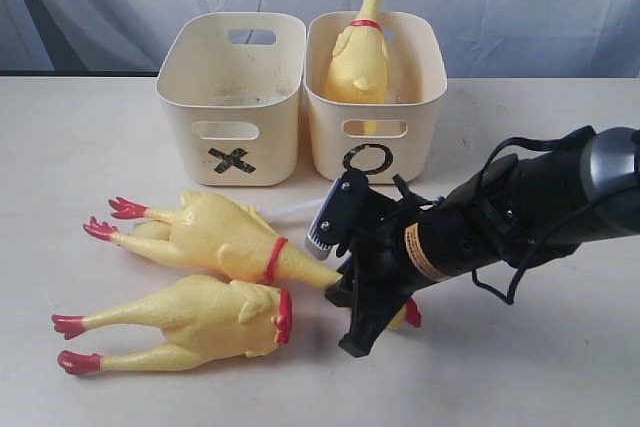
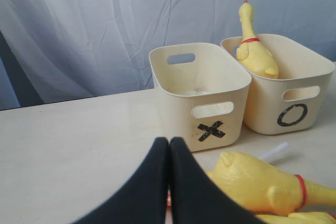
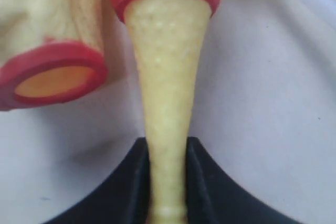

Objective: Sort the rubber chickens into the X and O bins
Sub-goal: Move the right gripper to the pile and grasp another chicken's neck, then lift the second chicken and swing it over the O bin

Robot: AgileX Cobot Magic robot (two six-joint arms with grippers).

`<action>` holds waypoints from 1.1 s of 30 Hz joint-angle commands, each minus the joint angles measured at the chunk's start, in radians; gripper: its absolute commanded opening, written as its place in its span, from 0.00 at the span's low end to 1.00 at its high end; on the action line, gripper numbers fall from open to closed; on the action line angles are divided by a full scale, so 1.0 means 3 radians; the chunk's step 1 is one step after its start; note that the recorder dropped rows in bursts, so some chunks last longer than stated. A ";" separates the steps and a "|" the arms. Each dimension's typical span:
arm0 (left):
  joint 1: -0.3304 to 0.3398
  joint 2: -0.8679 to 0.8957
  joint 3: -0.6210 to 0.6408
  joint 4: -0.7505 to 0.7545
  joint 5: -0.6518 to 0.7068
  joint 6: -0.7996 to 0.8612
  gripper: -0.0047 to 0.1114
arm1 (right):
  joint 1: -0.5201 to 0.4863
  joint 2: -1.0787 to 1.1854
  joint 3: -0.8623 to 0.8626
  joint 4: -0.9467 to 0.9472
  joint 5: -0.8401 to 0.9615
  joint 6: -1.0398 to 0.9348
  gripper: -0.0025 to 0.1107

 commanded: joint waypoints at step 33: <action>-0.0011 -0.0009 -0.0024 0.0012 -0.0019 0.0004 0.04 | -0.0004 -0.1687 -0.0013 0.0007 0.1860 -0.1000 0.01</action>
